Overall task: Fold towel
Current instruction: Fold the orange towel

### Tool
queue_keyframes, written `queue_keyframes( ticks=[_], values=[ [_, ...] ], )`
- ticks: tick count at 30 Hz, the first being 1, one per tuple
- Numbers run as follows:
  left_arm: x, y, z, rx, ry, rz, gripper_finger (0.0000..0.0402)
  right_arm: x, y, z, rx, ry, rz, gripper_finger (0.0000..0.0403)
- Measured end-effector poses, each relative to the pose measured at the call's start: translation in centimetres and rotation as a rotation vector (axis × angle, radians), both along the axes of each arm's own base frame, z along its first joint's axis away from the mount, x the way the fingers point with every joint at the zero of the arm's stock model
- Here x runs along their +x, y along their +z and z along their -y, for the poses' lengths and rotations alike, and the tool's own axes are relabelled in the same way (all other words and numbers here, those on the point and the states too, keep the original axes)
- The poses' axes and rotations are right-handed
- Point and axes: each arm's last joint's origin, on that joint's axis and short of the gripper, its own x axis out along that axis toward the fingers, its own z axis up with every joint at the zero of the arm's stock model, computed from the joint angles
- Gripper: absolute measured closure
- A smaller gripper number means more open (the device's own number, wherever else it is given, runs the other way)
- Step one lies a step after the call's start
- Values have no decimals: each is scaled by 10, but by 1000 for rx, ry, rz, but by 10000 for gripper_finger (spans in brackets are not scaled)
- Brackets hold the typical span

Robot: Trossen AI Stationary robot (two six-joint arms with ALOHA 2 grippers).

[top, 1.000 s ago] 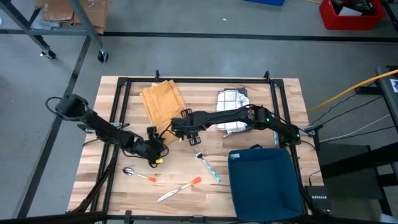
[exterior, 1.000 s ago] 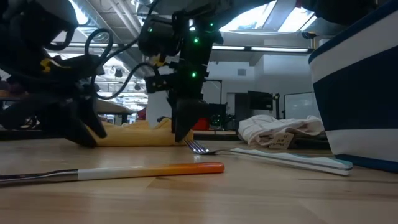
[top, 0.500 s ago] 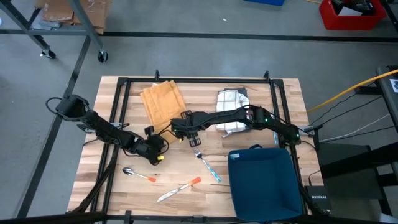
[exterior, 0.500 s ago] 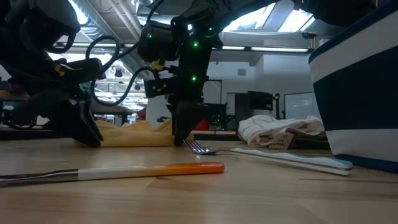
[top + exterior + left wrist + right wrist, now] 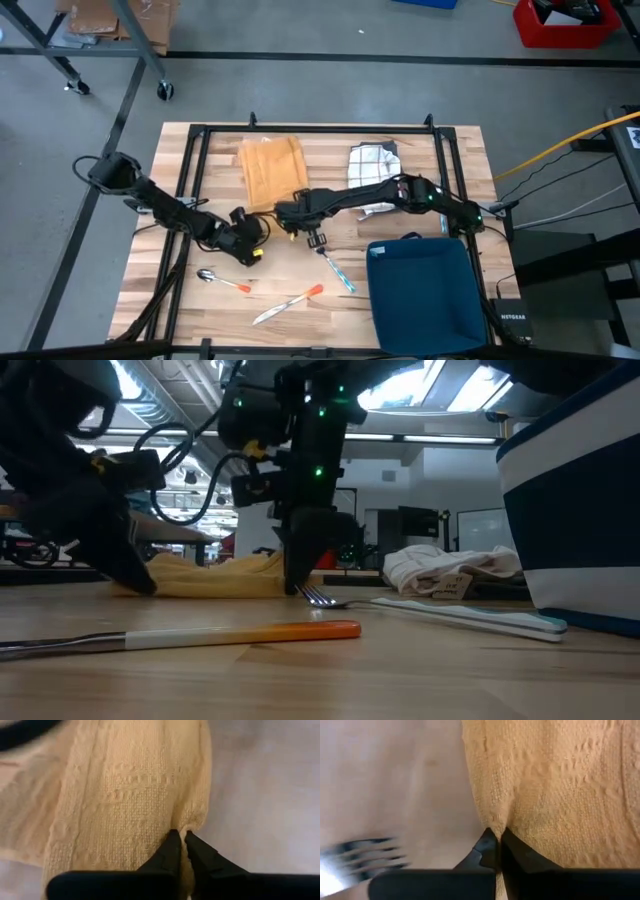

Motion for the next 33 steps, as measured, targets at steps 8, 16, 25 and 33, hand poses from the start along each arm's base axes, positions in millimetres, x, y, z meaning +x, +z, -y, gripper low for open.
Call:
queue_keyframes(
  ticks=[8,16,25,33],
  values=[
    [3,29,30,-310,-146,22,399,-3,20,-48,145,62,-21,392],
    [-3,61,60,-540,-220,76,399,-10,53,-97,154,166,-9,393],
    [-14,92,61,-544,-234,118,400,-10,100,-107,-32,170,155,394],
    [-35,110,36,-403,-19,155,400,-1,108,-77,-197,62,227,395]
  ],
)
